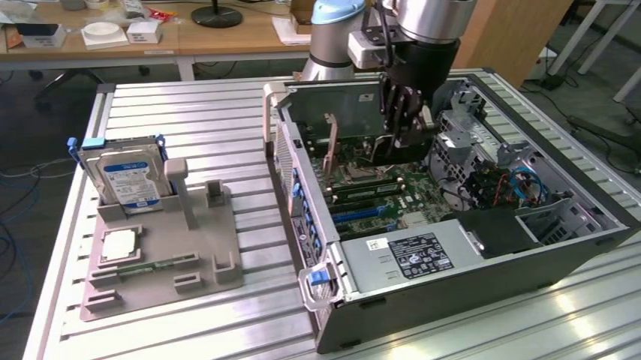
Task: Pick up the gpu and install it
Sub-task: 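Insert the gpu into the slot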
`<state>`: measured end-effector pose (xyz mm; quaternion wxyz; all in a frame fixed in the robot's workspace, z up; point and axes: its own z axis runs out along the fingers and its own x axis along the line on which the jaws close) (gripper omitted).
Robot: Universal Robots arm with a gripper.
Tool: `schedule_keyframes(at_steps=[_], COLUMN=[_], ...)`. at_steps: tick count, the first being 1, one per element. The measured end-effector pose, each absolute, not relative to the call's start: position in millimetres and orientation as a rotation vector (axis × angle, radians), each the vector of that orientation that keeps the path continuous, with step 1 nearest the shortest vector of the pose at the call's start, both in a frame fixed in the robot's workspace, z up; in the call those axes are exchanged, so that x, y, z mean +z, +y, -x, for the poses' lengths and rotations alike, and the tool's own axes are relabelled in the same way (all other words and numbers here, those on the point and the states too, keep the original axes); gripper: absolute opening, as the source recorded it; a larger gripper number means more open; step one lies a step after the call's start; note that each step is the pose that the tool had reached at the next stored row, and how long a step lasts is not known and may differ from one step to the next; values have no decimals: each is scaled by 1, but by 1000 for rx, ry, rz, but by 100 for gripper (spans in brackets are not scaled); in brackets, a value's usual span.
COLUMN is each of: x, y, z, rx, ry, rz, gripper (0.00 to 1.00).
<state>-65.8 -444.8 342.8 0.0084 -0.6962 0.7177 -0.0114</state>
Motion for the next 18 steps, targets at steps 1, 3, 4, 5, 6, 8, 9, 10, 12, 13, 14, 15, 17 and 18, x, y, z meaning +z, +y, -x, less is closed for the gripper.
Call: schedule_keyframes(at_steps=[1, 3, 4, 5, 6, 8, 9, 10, 12, 13, 14, 15, 17, 18], x=[341, 338, 338, 337, 337, 336, 335, 334, 332, 331, 329, 328, 325, 324], y=[-445, -445, -445, -445, -445, -445, -445, -445, -445, -445, -445, -445, -445, -445], z=[66, 66, 67, 67, 68, 70, 71, 71, 72, 72, 72, 72, 72, 72], rx=[-35, -35, -35, -35, -34, -34, -34, -34, -34, -34, -33, -33, -33, -33], ry=[2243, 2242, 2243, 2242, 2242, 2242, 2242, 2241, 2241, 2241, 2240, 2240, 2240, 2240], rz=[2175, 2175, 2175, 2175, 2175, 2175, 2176, 2176, 2176, 2176, 2176, 2176, 2176, 2176], gripper=[27, 27, 27, 27, 27, 27, 27, 27, 27, 27, 27, 27, 27, 27])
